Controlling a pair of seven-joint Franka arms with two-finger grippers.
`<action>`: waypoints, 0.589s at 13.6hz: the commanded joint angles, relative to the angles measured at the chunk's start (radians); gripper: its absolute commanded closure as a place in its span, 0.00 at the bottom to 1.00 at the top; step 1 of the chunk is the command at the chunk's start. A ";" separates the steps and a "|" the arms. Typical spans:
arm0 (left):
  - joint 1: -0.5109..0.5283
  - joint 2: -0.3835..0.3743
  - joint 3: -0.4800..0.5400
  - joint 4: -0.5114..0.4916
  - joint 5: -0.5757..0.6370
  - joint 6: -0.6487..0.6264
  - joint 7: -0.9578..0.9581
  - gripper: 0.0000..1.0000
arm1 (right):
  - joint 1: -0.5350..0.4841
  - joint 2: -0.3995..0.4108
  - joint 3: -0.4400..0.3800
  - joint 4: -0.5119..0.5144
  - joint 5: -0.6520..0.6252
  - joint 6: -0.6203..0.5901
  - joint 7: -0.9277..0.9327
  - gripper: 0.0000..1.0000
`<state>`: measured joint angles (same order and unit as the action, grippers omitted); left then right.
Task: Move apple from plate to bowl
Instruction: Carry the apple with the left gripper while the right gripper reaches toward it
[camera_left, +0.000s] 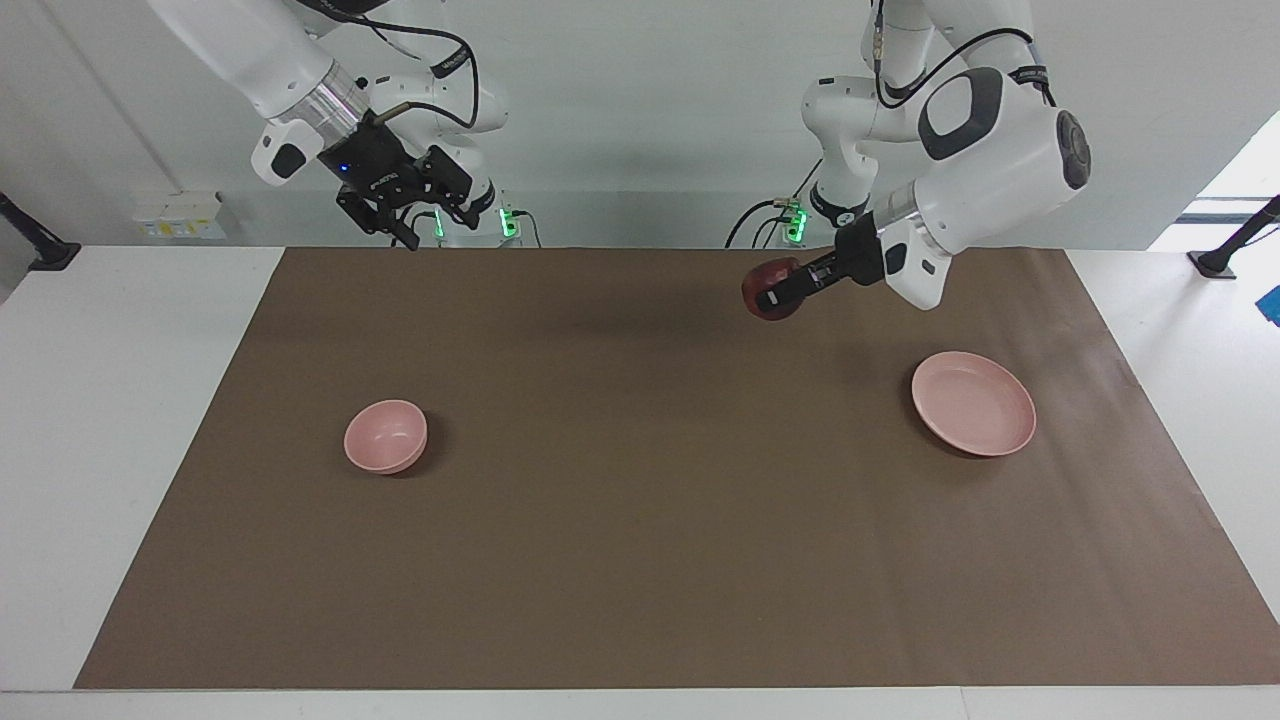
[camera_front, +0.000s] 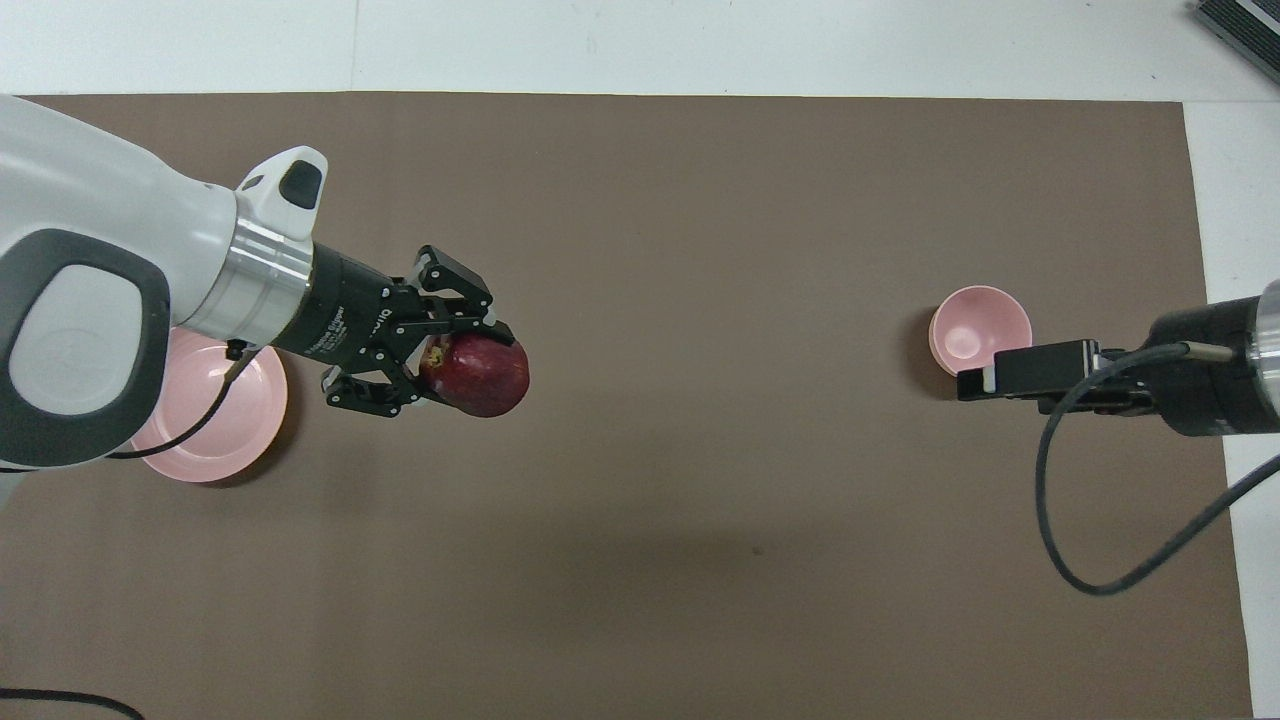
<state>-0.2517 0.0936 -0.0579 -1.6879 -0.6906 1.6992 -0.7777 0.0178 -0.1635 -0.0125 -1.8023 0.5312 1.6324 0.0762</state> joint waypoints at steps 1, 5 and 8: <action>-0.034 0.006 0.000 0.016 -0.085 0.011 -0.052 1.00 | -0.028 0.012 0.003 -0.029 0.148 0.033 0.014 0.00; -0.047 -0.002 -0.034 -0.012 -0.234 0.046 -0.217 1.00 | -0.036 0.030 0.003 -0.107 0.401 0.092 0.040 0.00; -0.075 0.008 -0.068 -0.065 -0.349 0.176 -0.282 1.00 | -0.018 0.035 0.005 -0.149 0.545 0.124 0.100 0.00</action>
<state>-0.2964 0.0997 -0.1282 -1.7148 -0.9589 1.8014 -1.0132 -0.0023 -0.1122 -0.0122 -1.9042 0.9805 1.7323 0.1360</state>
